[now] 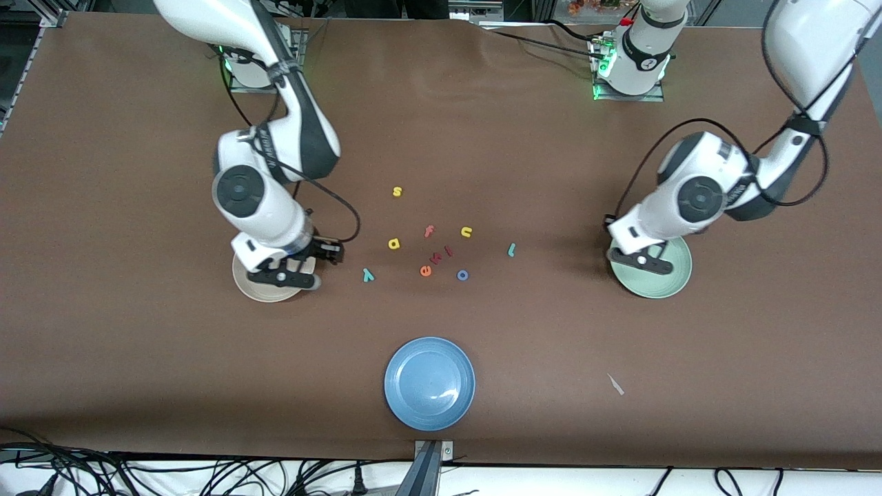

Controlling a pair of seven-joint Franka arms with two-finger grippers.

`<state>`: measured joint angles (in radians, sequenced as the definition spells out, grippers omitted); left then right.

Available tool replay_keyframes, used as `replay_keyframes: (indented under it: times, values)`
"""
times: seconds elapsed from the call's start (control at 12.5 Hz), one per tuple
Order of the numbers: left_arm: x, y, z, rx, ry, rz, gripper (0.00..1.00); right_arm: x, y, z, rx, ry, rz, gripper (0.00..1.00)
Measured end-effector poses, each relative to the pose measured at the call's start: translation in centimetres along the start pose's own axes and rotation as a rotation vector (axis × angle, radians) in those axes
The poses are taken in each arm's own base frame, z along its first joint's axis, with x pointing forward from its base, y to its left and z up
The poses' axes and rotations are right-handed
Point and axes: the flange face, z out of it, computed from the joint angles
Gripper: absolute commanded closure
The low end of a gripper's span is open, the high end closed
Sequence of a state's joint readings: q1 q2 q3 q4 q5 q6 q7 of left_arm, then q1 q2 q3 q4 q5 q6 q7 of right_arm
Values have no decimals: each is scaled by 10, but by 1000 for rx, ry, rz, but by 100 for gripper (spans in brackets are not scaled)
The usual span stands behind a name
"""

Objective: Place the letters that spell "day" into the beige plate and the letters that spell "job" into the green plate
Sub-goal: 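Drop the pink letter on the green plate while the right gripper returns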

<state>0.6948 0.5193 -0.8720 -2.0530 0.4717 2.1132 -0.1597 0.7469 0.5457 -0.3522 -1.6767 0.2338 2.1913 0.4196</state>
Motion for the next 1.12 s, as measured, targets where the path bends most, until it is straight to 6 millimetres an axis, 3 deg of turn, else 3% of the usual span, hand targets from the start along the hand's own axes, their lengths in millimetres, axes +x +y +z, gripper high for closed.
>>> replay_keyframes:
  times: [0.16, 0.32, 0.48, 0.64, 0.88, 0.96, 1.12]
  values:
    - [-10, -52, 18, 17, -32, 56, 82, -8, -21, 28, -18, 12, -23, 29]
    - [-18, -85, 36, 44, -62, 95, 78, -15, -34, 53, -30, 31, -43, 29]
    - [-19, -98, 48, 35, -75, 107, 53, -20, -45, 77, -39, 51, -48, 29]
    - [-14, -100, 51, 22, -70, 110, 0, -24, -50, 95, -47, 65, -53, 30]
    - [0, -100, 35, 28, -31, 107, 0, -24, -50, 105, -52, 75, -54, 30]
    - [8, -91, 23, 12, -5, 91, 0, -24, -50, 107, -51, 79, -55, 31]
    - [31, -47, -7, -72, 47, 8, 0, -24, -50, 110, -52, 83, -53, 31]
